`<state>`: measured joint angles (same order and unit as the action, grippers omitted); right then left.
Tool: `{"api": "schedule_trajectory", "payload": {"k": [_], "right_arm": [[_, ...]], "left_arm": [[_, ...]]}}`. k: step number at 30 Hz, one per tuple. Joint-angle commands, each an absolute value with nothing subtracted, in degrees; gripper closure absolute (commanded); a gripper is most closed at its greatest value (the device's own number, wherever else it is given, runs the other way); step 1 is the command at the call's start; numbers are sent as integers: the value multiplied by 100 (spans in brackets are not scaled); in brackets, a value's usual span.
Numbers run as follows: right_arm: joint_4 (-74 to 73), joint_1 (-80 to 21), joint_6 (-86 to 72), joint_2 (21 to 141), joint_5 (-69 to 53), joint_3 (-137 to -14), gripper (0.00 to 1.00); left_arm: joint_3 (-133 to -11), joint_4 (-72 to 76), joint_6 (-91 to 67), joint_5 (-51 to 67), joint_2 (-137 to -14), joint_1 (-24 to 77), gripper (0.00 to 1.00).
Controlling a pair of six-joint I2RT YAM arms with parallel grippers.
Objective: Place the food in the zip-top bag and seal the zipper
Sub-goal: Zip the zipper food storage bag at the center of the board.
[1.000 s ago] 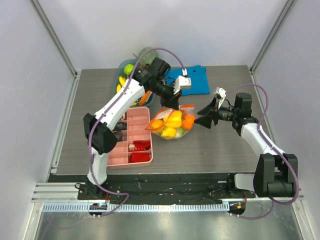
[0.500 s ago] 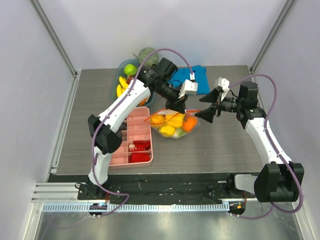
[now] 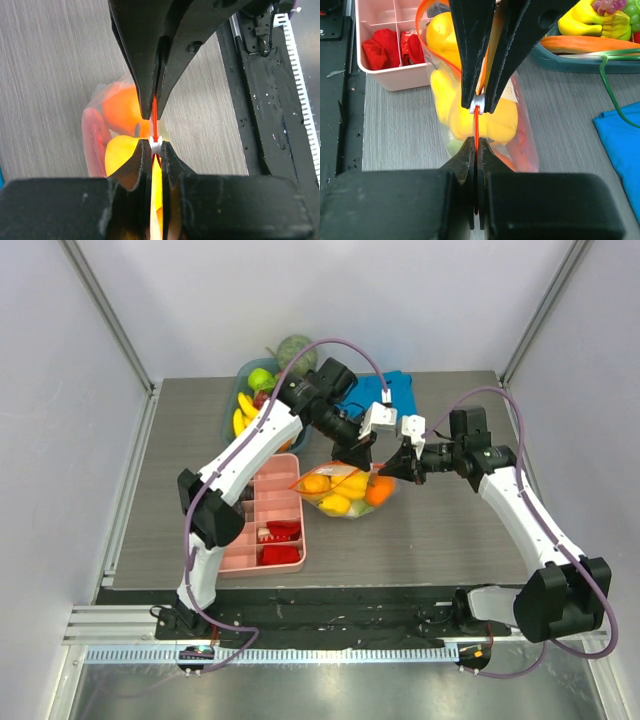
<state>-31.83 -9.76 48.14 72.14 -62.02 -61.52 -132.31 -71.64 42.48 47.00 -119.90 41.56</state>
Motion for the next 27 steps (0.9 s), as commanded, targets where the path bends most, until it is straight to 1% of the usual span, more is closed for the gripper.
{"api": "schedule_trajectory", "payload": {"k": [1,3,4,5,7,9,11,18,27], "right_arm": [[-3156,-993,4678,6883,-6258,-6443,99],[-2911,-993,4335,6725,-6232,-6390,99],[-2900,-1002,4246,6706,-6205,-6329,99],[-2900,-993,4054,6689,-6109,-6285,99],[-2892,-932,3816,6671,-6073,-6162,99],[-2874,-775,3385,6706,-6082,-6117,99],[-2874,-547,3104,6732,-6161,-6082,99],[-2892,210,3129,6601,-6310,-5819,99],[-3006,562,3506,6583,-6258,-5590,99]], "left_arm": [[-13272,-7374,4324,4764,-11471,4157,100],[-12939,-7269,4289,4633,-11304,4148,98],[-12711,-6973,4185,4440,-11077,4131,95],[-12274,-6857,4018,4343,-10970,4122,94],[-11832,-6663,4008,4228,-10785,4035,92],[-11332,-6347,3815,4149,-10591,3877,92],[-11093,-6284,3736,4140,-10486,3762,91],[-10706,-6249,3762,4017,-10204,3208,91],[-10389,-6363,4016,3780,-9914,2787,94]]}}
